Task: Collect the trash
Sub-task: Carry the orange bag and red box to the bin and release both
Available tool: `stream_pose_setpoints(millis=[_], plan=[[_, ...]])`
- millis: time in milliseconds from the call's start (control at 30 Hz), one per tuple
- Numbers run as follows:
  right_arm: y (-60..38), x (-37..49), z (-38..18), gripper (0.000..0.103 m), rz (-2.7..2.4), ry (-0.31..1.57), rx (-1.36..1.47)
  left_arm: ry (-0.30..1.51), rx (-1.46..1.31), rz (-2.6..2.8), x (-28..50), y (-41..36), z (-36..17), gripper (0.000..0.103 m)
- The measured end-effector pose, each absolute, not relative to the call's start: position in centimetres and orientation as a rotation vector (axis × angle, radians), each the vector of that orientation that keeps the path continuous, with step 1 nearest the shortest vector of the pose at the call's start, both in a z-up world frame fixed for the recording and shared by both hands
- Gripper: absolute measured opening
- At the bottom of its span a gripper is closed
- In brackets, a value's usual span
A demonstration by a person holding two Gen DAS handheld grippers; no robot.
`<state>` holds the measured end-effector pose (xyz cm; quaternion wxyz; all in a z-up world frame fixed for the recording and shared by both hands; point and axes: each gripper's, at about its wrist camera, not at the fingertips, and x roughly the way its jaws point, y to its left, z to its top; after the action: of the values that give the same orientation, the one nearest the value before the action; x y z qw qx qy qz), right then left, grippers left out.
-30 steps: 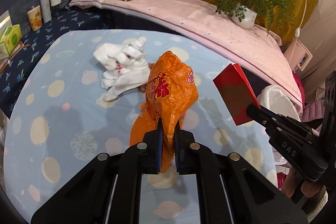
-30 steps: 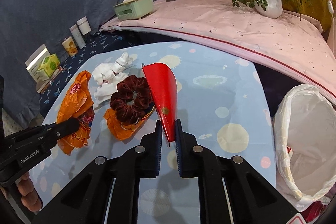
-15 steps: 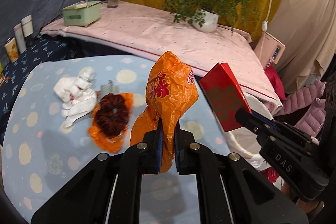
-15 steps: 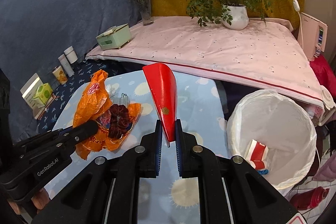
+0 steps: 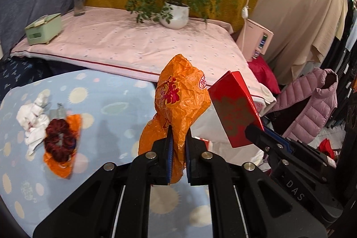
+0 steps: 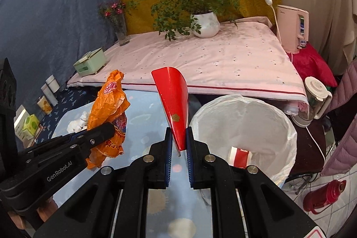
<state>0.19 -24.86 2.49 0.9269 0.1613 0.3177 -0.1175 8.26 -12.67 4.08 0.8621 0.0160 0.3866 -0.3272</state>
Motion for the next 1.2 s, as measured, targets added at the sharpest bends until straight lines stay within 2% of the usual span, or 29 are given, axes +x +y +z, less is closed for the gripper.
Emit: stream_pose_setpoints(millis=[433,633,667,700,767,800,1200], plan=[[-31.5,-2.2,0.1,0.011,-0.359,0.664,0.411,0.845,0.103,-0.803,7.4,-21.0,2.6,0.009],[-33.2,-1.7,-1.2,0.011,-0.38,0.677,0.437,0.85,0.107,-0.823,7.9,-23.2,2.0,0.012],[-33.2,-1.6,-1.3,0.013,-0.38,0.678,0.439,0.851,0.107,-0.815,8.1,-23.4,1.9,0.021],[-33.2,-1.4,-1.4,0.018,-0.384,0.677,0.441,0.853,0.107,-0.805,8.3,-23.6,1.8,0.034],[-33.5,-1.3,-1.6,0.025,-0.413,0.667,0.446,0.843,0.103,-0.769,8.5,-23.7,1.8,0.051],[-33.7,-1.2,-1.7,0.028,-0.415,0.663,0.453,0.836,0.104,-0.759,8.6,-23.6,1.8,0.055],[-32.9,-1.0,-1.5,0.036,-0.407,0.661,0.448,0.84,0.084,-0.702,9.8,-21.8,1.5,0.056]])
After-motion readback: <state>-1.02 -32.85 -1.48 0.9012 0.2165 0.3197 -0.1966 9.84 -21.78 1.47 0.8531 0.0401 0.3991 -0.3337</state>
